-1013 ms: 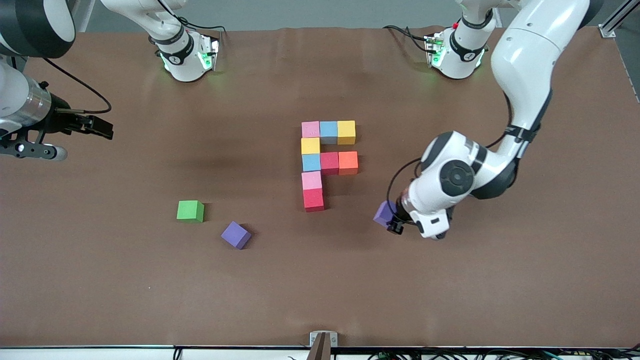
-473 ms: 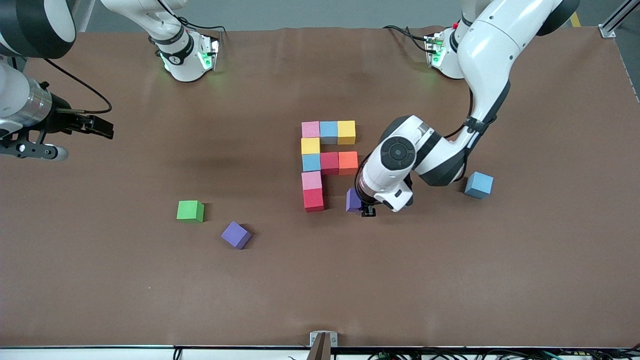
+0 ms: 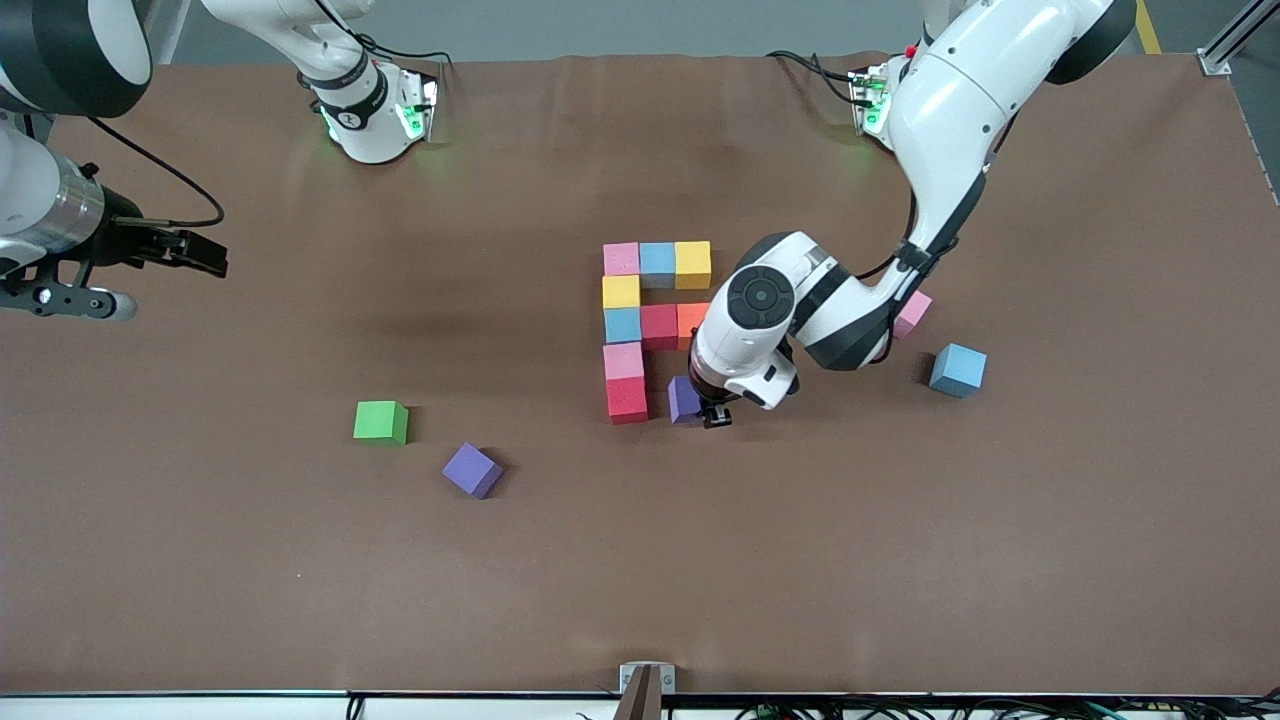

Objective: Arrange 11 blocks into digit 3

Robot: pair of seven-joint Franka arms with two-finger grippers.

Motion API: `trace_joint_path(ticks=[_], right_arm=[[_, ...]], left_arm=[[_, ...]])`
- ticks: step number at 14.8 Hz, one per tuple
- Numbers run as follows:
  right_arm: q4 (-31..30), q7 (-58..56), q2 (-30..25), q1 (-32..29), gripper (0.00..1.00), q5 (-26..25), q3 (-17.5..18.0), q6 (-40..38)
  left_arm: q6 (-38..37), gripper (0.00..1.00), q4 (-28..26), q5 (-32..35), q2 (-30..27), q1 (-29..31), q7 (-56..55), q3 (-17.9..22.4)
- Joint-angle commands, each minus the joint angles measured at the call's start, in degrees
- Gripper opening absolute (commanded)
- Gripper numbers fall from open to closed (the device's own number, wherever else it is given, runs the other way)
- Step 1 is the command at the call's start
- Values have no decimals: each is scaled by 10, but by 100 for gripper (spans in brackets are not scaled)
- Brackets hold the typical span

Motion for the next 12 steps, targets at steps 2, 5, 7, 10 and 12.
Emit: trace_joint_path(ticks=[2,5,7,10,12], right_arm=[[-1,2,-2,-5,100,-2,5,-4],[-1,2,-2,-6,100,-2,4,-5],[-1,2,-2,-6,100,-2,5,-5],[-2,2,-2,-6,100,-2,5,-5],[-2,2,-2,-5,100,-2,5,-5]], left_arm=[[5,6,8,13,10,-42,-33,28],[5,6,15,10,17,-80,-36,68],[5,6,37,10,31,-84,-56,71],[5,6,45,11,41,-90,-57,71],[5,6,48,12,45,-95,-55,74]])
